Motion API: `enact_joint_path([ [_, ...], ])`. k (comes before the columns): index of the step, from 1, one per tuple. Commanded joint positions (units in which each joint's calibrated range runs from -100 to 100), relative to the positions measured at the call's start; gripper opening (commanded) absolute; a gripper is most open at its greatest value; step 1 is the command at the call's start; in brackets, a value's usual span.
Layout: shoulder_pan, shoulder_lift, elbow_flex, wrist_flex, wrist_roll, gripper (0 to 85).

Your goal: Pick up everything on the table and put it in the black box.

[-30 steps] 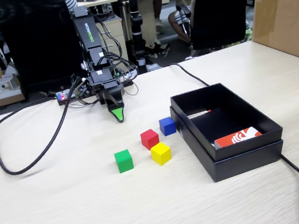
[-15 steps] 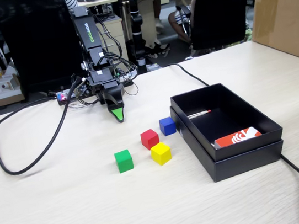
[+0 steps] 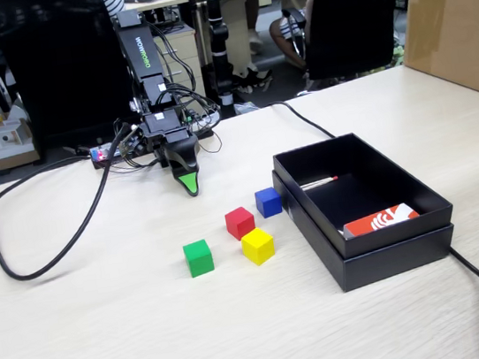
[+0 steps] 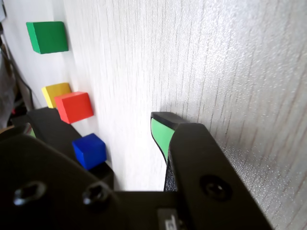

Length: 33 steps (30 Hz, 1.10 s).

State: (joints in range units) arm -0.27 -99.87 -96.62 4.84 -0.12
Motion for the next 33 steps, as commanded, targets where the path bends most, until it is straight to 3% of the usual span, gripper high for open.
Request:
enact_joint_path([
  [1, -0.5, -0.1, 0.8, -6.3, 0.1, 47.5],
  [8, -2.1, 4.1, 21.0, -29.7, 1.2, 47.3],
  [17, -2.9, 42.9, 64.1, -53.3, 2.1, 47.5],
  [23, -4.5, 64.5, 84.2, -56.4, 0.6, 47.1],
  [33, -4.7, 88.7, 100.4, -56.6, 0.2, 47.1],
])
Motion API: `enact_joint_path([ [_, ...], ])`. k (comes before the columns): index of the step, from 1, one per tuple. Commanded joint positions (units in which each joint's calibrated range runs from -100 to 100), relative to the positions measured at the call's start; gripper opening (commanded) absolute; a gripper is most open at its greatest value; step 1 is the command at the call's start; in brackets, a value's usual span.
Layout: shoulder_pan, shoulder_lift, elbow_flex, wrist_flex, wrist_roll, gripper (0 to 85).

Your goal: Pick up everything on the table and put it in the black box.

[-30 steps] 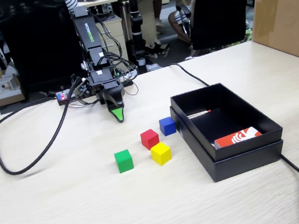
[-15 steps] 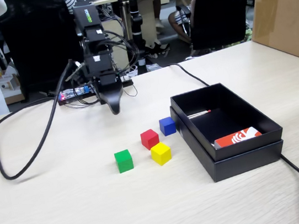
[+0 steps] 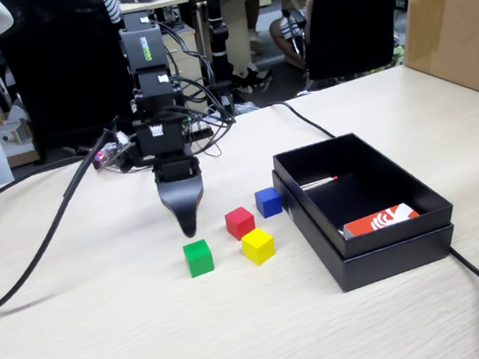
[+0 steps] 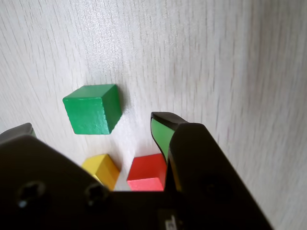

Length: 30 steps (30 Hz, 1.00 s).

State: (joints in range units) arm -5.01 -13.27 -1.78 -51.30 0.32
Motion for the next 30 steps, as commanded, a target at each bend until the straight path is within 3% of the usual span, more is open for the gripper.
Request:
enact_joint_path([
  [1, 0.0, 3.6, 6.4, -0.5, -0.2, 46.8],
  [11, 0.1, 17.0, 14.6, -3.2, 0.0, 38.3],
  [16, 0.2, 18.1, 18.7, -7.4, 0.9, 9.6],
  [18, 0.2, 16.9, 18.6, -7.4, 0.9, 2.7],
  [26, 3.1, -3.2, 19.1, -13.7, 1.5, 2.5],
  [30, 8.5, -11.3, 23.3, -14.3, 2.3, 2.5],
])
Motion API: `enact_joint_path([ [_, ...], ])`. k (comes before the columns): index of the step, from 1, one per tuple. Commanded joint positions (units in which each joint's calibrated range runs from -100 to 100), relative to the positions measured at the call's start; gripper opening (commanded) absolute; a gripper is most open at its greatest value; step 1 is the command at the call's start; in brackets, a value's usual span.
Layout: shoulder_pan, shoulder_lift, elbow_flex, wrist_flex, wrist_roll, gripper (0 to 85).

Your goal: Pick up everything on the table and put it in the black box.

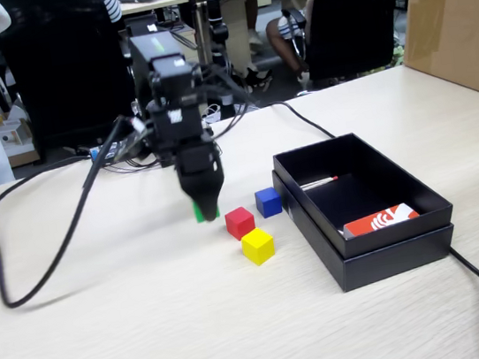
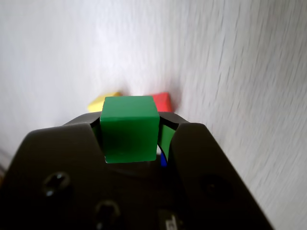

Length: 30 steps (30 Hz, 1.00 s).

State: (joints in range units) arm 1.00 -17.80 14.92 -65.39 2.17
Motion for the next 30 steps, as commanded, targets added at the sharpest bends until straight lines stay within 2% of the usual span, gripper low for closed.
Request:
enact_joint_path([
  [1, 3.8, -7.3, 7.9, -0.2, 0.6, 2.5],
  [4, 9.0, -3.4, 14.9, -0.2, 1.7, 2.5],
  [6, 10.6, 3.1, 19.6, -0.2, 2.6, 2.5],
  [13, 14.3, 28.0, 33.4, -0.1, 4.2, 2.8],
  [19, 15.8, 39.0, 38.3, -0.2, 5.2, 3.1],
  [21, 15.9, 42.1, 38.4, -0.2, 5.5, 9.3],
  [24, 16.0, 43.2, 37.9, -0.7, 5.9, 13.8],
  [25, 16.1, 43.3, 37.7, -1.1, 6.1, 16.8],
  [28, 16.2, 41.0, 36.8, -3.7, 6.2, 32.3],
  [30, 16.2, 35.5, 34.8, -4.2, 6.4, 35.1],
])
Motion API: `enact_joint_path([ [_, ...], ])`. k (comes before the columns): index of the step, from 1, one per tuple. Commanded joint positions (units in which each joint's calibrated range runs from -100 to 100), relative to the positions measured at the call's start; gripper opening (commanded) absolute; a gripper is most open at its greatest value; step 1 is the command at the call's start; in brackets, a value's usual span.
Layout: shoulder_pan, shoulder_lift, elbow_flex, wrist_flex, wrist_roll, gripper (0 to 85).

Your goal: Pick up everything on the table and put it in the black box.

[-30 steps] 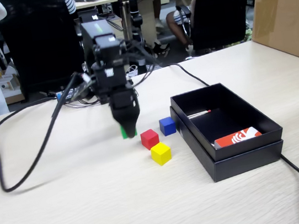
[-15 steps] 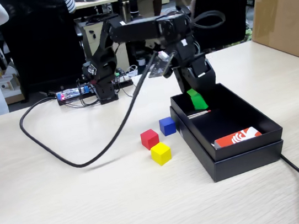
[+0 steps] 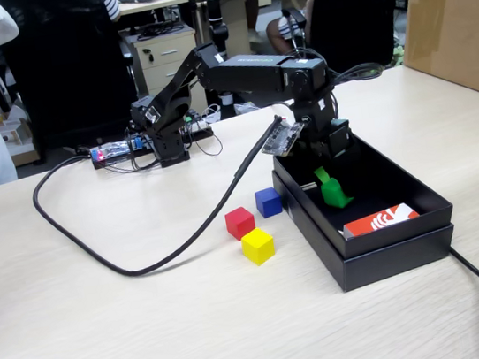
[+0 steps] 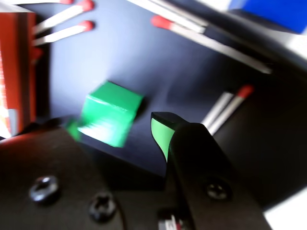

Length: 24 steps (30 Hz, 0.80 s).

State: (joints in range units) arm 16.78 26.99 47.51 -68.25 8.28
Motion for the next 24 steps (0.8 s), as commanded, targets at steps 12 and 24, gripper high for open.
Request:
enact_joint_path([
  [12, -6.3, -66.2, -35.6, -3.2, -0.3, 36.2],
  [24, -6.1, -40.2, -38.5, -1.9, 2.7, 44.1],
])
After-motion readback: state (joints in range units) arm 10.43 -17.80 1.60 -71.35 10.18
